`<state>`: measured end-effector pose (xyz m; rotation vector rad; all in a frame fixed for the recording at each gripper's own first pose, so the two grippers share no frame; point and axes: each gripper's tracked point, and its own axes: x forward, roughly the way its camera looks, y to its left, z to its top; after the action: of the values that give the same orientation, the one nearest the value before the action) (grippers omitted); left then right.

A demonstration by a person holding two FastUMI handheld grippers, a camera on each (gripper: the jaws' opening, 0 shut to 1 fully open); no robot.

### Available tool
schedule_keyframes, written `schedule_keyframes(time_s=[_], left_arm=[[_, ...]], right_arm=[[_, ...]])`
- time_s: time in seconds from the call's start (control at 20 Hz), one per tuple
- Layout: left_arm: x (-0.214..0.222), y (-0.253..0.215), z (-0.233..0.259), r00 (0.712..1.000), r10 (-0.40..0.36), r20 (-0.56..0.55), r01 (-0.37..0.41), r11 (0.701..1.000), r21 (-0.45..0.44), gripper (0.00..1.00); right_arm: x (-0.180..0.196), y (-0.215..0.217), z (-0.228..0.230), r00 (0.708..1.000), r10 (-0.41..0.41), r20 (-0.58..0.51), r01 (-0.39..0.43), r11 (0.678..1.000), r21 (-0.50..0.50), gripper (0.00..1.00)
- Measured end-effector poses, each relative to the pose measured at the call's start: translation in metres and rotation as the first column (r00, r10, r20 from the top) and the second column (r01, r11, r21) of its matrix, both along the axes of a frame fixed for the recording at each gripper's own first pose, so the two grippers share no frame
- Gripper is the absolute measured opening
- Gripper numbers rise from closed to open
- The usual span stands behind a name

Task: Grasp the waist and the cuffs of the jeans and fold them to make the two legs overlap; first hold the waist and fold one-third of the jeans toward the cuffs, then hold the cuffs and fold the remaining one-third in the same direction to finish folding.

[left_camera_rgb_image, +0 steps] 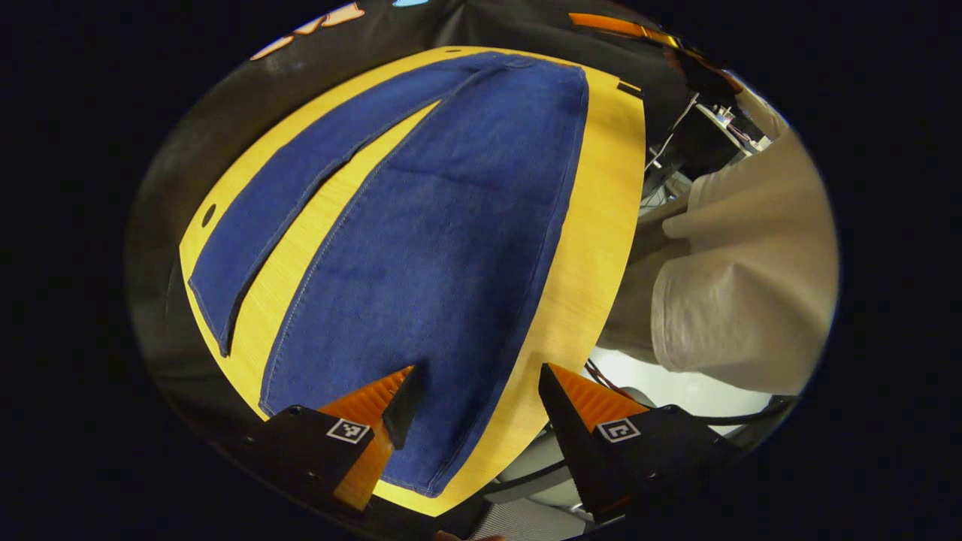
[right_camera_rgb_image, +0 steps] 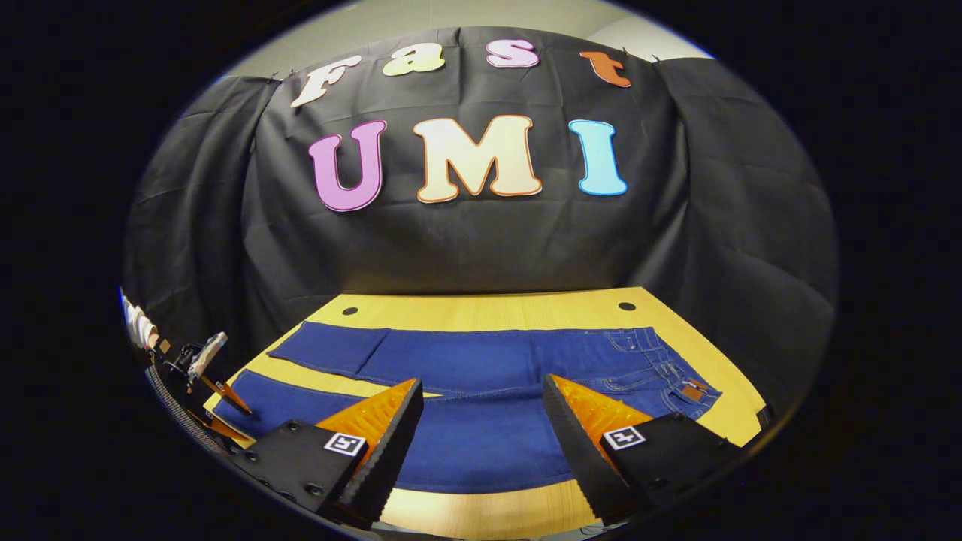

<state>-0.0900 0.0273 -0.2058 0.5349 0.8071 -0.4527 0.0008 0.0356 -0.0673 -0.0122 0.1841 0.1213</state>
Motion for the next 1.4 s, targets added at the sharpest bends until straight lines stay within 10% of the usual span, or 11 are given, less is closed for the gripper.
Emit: schedule_keyframes(time_s=[1.05,1.4], left_arm=[[0.000,0.002,-0.016,0.990,0.030,-0.136,-0.008,0.986,0.166,0.94],[0.000,-0.013,-0.021,0.989,-0.012,-0.145,0.043,0.977,0.210,0.76]], right_arm=[[0.001,-0.014,-0.033,0.995,-0.005,-0.099,0.004,1.000,-0.012,0.99],[-0.004,-0.010,-0.040,0.994,-0.029,-0.103,0.032,0.999,0.024,0.99]])
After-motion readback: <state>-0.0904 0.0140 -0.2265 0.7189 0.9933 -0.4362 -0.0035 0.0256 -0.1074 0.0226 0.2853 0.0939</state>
